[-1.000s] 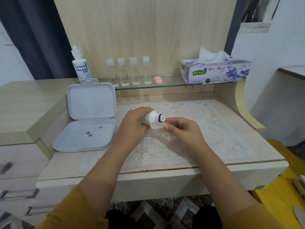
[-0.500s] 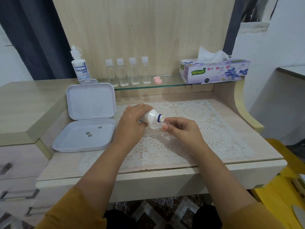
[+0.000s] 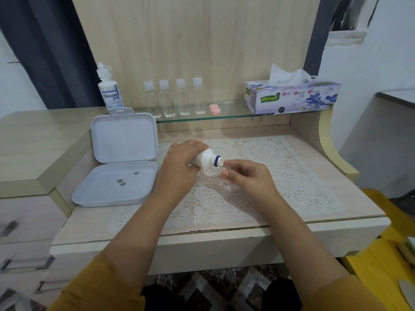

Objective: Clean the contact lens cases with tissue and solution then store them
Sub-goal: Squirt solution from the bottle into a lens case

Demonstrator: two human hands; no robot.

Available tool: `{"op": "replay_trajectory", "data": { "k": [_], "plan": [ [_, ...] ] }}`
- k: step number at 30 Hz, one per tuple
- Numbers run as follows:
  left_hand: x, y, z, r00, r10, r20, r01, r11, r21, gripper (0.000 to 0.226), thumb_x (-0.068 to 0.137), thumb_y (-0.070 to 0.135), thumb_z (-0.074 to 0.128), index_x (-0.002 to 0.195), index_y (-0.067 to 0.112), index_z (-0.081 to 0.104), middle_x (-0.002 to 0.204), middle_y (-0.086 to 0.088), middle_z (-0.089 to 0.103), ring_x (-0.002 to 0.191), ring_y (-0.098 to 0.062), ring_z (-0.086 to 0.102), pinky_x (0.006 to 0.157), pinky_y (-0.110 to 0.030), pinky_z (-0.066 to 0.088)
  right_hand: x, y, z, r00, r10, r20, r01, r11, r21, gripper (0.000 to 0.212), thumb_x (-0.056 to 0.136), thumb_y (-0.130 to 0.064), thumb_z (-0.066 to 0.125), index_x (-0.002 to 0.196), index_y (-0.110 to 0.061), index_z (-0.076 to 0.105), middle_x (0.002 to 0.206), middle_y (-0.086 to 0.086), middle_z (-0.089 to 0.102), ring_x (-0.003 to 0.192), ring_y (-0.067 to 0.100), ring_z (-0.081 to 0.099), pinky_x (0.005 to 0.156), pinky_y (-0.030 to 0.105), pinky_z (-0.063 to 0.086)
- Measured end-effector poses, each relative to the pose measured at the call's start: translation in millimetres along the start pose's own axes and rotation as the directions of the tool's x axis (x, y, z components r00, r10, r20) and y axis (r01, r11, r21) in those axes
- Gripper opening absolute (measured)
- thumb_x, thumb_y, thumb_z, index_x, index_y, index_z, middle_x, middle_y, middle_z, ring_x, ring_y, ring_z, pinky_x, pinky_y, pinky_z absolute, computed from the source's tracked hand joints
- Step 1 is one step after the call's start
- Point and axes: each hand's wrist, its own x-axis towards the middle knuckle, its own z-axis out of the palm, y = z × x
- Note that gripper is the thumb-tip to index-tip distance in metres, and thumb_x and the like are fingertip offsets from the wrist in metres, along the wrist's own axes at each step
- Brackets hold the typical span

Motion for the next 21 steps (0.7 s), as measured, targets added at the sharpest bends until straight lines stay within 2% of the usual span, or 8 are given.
{"op": "replay_trajectory", "data": {
  "k": [3,9,11,14,16,17,19,21],
  "plan": [
    [0,-2,0,1.000,-0.004,0.005,0.004,1.000,0.018,0.049,0.074,-0.009,0.067,0.114,0.019,0.066,0.117,0.013,0.061,0.122,-0.007,0.048,0.117,-0.034,0.016,1,1,0,1.000,-0.002,0.001,0.002,1.000,0.002,0.014,0.081,-0.022,0.076,0.094,-0.026,0.076,0.099,0.020,0.068,0.099,0.035,0.064,0.095,0.050,0.050],
    [-1,1,-1,1.000,-0.010,0.002,0.010,1.000,0.014,0.049,0.074,-0.009,0.068,0.114,0.019,0.066,0.114,0.019,0.056,0.121,-0.001,0.045,0.115,-0.024,0.010,0,1,0,1.000,-0.013,0.007,0.013,1.000,-0.005,0.013,0.081,-0.024,0.076,0.093,-0.026,0.076,0.099,0.019,0.068,0.099,0.036,0.063,0.095,0.051,0.050],
    [-1,3,-1,1.000,-0.020,-0.001,0.020,1.000,0.012,0.049,0.074,-0.008,0.069,0.114,0.020,0.066,0.115,0.019,0.057,0.123,-0.004,0.047,0.116,-0.027,0.012,-1,1,0,1.000,-0.018,0.011,0.018,1.000,-0.005,0.012,0.081,-0.024,0.076,0.092,-0.027,0.076,0.099,0.020,0.067,0.099,0.037,0.062,0.095,0.051,0.050],
    [-2,7,-1,0.999,-0.040,0.013,0.041,0.999,-0.025,0.047,0.074,-0.004,0.072,0.110,0.024,0.066,0.111,0.022,0.059,0.112,0.007,0.049,0.118,-0.038,0.018,0,1,0,1.000,-0.015,0.004,0.015,1.000,0.004,0.012,0.081,-0.024,0.076,0.093,-0.027,0.076,0.099,0.019,0.068,0.099,0.036,0.064,0.095,0.050,0.051],
    [-4,7,0,0.996,-0.092,0.019,0.093,0.992,-0.083,0.047,0.073,-0.001,0.074,0.109,0.028,0.066,0.107,0.022,0.061,0.105,0.012,0.048,0.111,-0.045,0.030,1,2,-1,1.000,-0.012,-0.004,0.012,1.000,0.006,0.012,0.081,-0.023,0.076,0.093,-0.026,0.077,0.098,0.018,0.070,0.099,0.035,0.065,0.095,0.048,0.051],
    [-5,7,0,0.991,-0.134,0.014,0.135,0.984,-0.118,0.049,0.072,0.000,0.074,0.110,0.030,0.066,0.107,0.022,0.062,0.104,0.009,0.050,0.106,-0.045,0.037,1,2,-1,1.000,-0.011,-0.005,0.011,1.000,0.006,0.013,0.081,-0.022,0.076,0.093,-0.026,0.077,0.098,0.018,0.070,0.098,0.034,0.065,0.096,0.047,0.051],
    [-6,8,-1,0.971,-0.241,0.003,0.237,0.951,-0.198,0.053,0.071,0.000,0.075,0.111,0.034,0.066,0.109,0.018,0.063,0.106,-0.001,0.054,0.097,-0.038,0.046,2,3,-1,1.000,-0.005,-0.005,0.006,1.000,0.005,0.014,0.081,-0.022,0.076,0.095,-0.024,0.076,0.099,0.018,0.070,0.099,0.034,0.066,0.096,0.047,0.051],
    [-5,9,-3,0.949,-0.315,-0.009,0.300,0.912,-0.279,0.053,0.071,0.001,0.076,0.112,0.033,0.065,0.111,0.017,0.064,0.105,0.001,0.056,0.091,-0.026,0.047,3,4,-1,1.000,0.007,-0.007,-0.007,1.000,0.005,0.016,0.080,-0.023,0.077,0.097,-0.023,0.076,0.100,0.018,0.070,0.099,0.033,0.066,0.096,0.045,0.052]
  ]
}}
